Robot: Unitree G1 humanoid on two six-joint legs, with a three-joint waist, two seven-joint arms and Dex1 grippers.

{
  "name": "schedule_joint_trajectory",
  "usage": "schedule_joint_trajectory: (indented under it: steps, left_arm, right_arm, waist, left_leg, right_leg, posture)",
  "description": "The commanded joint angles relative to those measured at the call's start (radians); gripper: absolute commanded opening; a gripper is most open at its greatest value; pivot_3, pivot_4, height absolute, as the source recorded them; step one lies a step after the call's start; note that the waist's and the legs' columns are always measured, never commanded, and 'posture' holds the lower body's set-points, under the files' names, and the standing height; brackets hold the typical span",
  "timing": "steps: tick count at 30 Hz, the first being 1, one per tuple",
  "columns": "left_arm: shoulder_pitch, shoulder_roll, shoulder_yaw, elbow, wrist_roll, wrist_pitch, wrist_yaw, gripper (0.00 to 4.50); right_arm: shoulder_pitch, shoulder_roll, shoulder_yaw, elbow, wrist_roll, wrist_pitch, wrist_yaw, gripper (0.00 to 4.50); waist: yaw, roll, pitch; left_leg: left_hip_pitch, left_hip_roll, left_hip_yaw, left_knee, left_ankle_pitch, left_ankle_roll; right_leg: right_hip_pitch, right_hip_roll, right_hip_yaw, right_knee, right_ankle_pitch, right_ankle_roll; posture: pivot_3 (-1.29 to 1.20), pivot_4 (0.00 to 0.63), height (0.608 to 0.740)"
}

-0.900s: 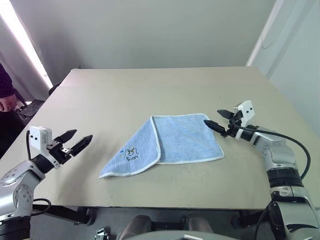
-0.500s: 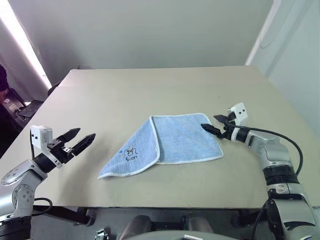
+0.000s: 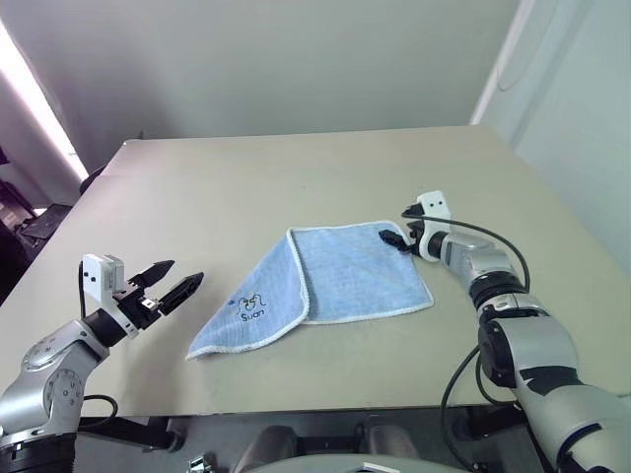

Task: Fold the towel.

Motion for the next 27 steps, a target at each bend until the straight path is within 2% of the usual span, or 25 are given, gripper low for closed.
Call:
schedule_joint_trajectory:
  steps: [1, 10, 15, 22, 27]
  left_arm:
    - [0.018, -0.001, 0.017, -0.054, -0.001, -0.023, 0.007, 4.47]
    - [0.041, -0.019, 0.02, -0.074, -0.002, -0.027, 0.026, 4.47]
    - [0.04, -0.019, 0.019, -0.077, -0.001, -0.029, 0.03, 4.47]
    - [0.028, -0.016, 0.012, -0.067, 0.001, -0.036, 0.032, 4.47]
    - [0.027, -0.004, 0.004, -0.07, 0.005, -0.026, 0.028, 4.47]
  right_arm:
    - [-0.042, 0.009, 0.014, 0.041, -0.043, -0.038, -0.022, 4.47]
    - [-0.093, 0.072, -0.006, 0.093, -0.059, -0.02, -0.03, 4.47]
    - [-0.119, 0.104, -0.02, 0.106, -0.065, -0.024, -0.06, 2.83]
    - [-0.127, 0.104, -0.045, 0.117, -0.066, -0.036, -0.122, 0.14]
    - [-0.141, 0.074, -0.079, 0.108, -0.044, -0.026, -0.1, 0.03]
  waist:
    - [-0.005, 0.0, 0.0]
    - [-0.011, 0.0, 0.0]
    - [-0.012, 0.0, 0.0]
    - [-0.005, 0.0, 0.0]
    - [-0.006, 0.0, 0.0]
  left_leg:
    - [0.0, 0.0, 0.0, 0.0, 0.0, 0.0]
    - [0.002, 0.002, 0.0, 0.0, 0.0, 0.0]
    - [0.002, 0.007, 0.0, 0.0, 0.001, -0.002]
    - [0.002, 0.009, 0.001, 0.001, 0.002, -0.004]
    - [0.002, 0.009, 0.001, 0.001, 0.002, -0.004]
  right_leg:
    - [0.0, 0.0, 0.0, 0.0, 0.0, 0.0]
    - [0.0, 0.004, 0.002, 0.001, 0.002, -0.004]
    - [0.0, 0.01, 0.003, 0.001, 0.005, -0.008]
    - [-0.001, 0.011, 0.003, 0.001, 0.007, -0.011]
    - [-0.001, 0.011, 0.003, 0.0, 0.007, -0.011]
  posture:
    - [0.0, 0.0, 0.74]
    - [0.0, 0.0, 0.74]
    - [0.0, 0.0, 0.74]
    - [0.0, 0.0, 0.74]
    - [0.0, 0.0, 0.74]
